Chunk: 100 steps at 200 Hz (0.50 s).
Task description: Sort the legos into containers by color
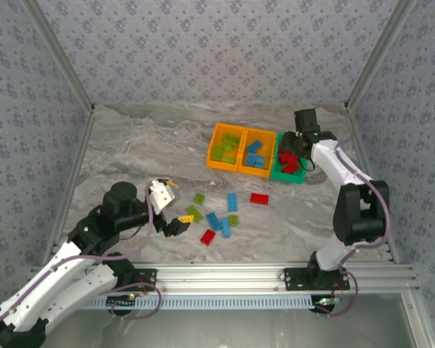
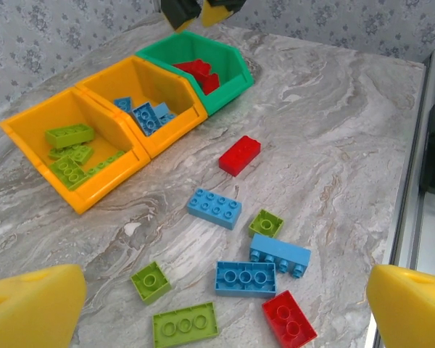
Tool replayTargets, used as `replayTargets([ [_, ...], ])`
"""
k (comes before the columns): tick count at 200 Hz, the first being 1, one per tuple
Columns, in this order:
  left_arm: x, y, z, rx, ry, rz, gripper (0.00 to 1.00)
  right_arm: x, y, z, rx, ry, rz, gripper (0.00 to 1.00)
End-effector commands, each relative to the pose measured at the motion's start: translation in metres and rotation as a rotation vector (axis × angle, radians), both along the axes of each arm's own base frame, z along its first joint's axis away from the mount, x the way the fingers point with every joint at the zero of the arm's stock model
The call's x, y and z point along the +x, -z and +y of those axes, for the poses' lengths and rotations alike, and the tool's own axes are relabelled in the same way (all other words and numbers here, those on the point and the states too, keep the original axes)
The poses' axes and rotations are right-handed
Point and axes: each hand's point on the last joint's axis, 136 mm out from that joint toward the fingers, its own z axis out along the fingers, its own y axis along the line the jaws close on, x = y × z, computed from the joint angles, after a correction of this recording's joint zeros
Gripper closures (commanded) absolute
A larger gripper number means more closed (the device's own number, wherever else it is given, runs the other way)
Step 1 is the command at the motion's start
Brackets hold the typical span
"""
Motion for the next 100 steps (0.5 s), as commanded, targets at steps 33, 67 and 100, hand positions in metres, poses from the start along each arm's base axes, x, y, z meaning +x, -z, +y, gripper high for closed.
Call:
replayTargets([
  [33,0.034,-0.003,0.016,-0.011,-0.238,0.055,0.01,-0.113,-0.076,0.037,0.194,-0.103,-0.144,0.28],
  [67,0.077,0.022,0.052,-0.003,-0.705,0.292,0.01,-0.182,-0.073,0.078,0.261,-0.304,-0.133,0.26],
  [100,0.093,0.054,0.037,0.026,-0.831,0.505,0.02,-0.236,-0.045,0.12,0.36,-0.458,-0.001,0.14],
])
